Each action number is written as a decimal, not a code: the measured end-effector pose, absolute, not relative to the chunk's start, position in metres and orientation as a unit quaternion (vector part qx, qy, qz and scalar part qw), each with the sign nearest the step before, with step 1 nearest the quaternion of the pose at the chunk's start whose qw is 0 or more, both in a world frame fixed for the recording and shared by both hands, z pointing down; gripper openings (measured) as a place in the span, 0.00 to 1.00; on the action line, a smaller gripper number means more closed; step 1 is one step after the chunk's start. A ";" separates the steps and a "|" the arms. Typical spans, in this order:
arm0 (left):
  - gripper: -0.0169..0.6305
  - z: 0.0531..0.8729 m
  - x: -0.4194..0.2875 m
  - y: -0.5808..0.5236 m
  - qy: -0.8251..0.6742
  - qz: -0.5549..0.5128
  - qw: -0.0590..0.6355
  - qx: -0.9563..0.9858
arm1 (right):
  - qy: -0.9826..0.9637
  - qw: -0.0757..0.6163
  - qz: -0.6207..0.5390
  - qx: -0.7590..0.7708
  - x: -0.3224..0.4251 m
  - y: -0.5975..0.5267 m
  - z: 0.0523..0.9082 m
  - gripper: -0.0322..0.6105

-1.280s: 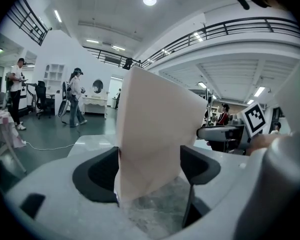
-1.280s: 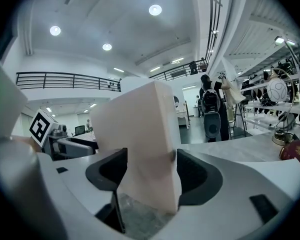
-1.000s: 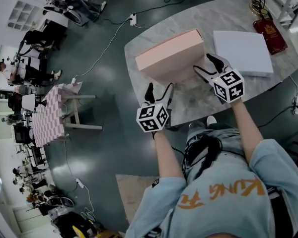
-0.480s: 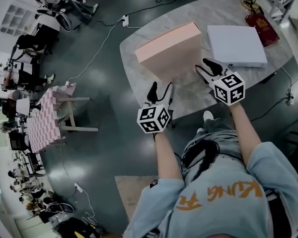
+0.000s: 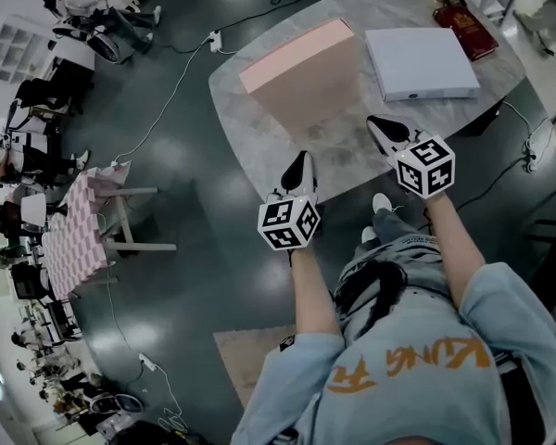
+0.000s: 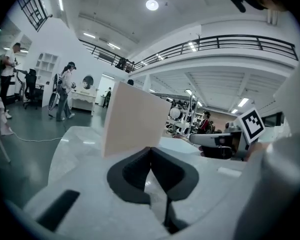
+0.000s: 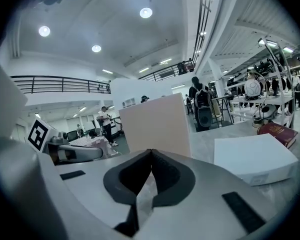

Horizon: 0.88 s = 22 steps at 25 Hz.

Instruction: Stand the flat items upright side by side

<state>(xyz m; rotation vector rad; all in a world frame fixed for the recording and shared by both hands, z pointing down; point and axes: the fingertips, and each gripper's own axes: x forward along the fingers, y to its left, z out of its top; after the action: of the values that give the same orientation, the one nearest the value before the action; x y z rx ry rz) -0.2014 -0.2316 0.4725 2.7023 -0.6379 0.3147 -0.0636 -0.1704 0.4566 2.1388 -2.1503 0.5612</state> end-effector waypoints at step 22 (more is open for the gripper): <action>0.05 0.493 -0.057 -0.166 -0.047 0.183 0.157 0.969 | -0.551 0.015 0.221 0.804 0.055 -0.076 0.476 0.05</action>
<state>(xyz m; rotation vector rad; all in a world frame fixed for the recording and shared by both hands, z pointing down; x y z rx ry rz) -0.0568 -0.1663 0.4928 2.7737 -0.1340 0.5243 0.0547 -0.0761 0.4764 2.5023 -1.7155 0.6876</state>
